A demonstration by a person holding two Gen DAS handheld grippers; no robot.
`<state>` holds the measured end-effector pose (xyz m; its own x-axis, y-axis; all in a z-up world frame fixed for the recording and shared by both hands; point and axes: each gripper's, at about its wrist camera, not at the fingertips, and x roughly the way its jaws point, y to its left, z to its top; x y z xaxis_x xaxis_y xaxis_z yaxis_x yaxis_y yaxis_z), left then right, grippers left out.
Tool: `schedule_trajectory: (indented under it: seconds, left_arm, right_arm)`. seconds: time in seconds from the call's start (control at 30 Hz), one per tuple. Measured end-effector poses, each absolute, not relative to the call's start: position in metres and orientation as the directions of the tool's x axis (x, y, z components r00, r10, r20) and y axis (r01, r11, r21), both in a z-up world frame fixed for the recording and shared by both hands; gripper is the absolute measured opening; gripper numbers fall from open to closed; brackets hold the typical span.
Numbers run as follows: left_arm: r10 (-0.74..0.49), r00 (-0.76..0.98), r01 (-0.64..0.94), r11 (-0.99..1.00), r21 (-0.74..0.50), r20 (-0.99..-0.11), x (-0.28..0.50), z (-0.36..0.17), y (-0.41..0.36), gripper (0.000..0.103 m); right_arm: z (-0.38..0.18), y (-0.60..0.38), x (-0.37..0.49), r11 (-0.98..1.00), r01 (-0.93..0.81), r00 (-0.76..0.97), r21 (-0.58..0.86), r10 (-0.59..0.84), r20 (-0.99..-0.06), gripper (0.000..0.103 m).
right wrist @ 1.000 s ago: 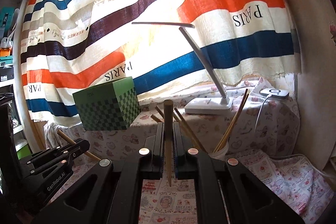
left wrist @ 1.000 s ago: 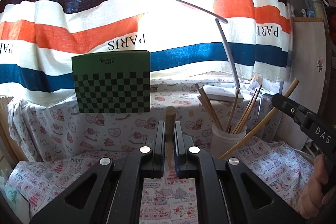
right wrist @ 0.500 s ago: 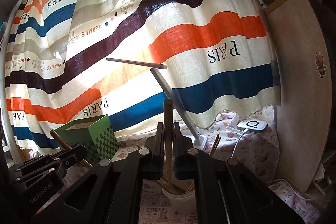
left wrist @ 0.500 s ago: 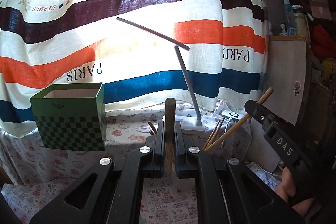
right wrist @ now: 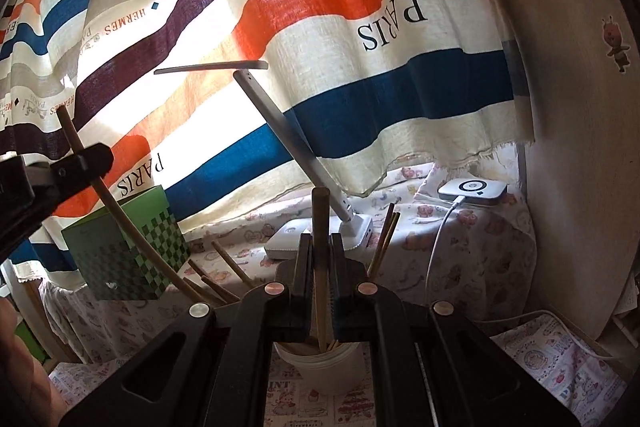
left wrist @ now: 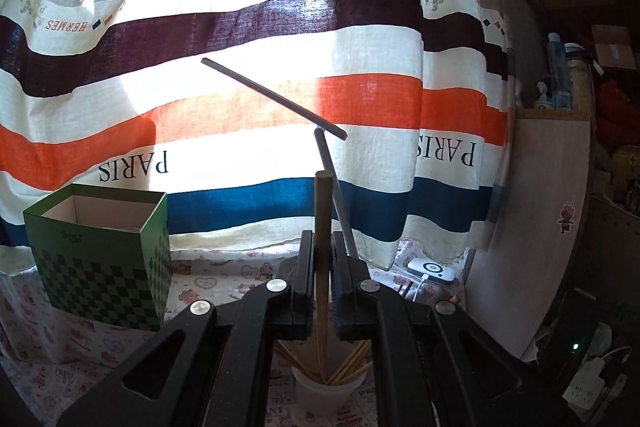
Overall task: Organize utensils
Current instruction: 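Lower both held chopsticks into the clear cup, then open both tools to release the chopsticks into the cup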
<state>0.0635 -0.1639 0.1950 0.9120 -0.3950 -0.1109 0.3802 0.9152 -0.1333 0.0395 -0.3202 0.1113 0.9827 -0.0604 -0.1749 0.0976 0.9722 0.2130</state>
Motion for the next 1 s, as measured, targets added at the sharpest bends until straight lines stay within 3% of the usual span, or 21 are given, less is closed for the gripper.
schedule_trajectory:
  seconds: [0.13,0.47,0.67,1.0]
  left_arm:
    - [-0.305,0.95,0.297,0.948,-0.117,-0.064,0.075,0.191,-0.168,0.006]
    - [-0.369,0.915,0.326,0.915,-0.236,-0.163,0.118,0.149,-0.177,0.006]
    - [-0.392,0.883,0.355,0.917,-0.178,-0.257,0.122,0.126,-0.193,0.006]
    - [-0.317,0.911,0.326,0.945,-0.012,-0.264,0.121,0.129,-0.206,0.008]
  right_arm:
    - [0.103,-0.322,0.046,0.972,0.089,0.98,0.217,-0.047,-0.191,0.008]
    - [0.089,-0.33,0.061,0.968,0.097,0.967,0.233,-0.036,-0.253,0.009]
    - [0.083,-0.326,0.068,0.97,0.084,0.958,0.227,-0.016,-0.286,0.009]
    - [0.077,-0.328,0.073,0.969,0.124,0.949,0.215,-0.053,-0.31,0.009]
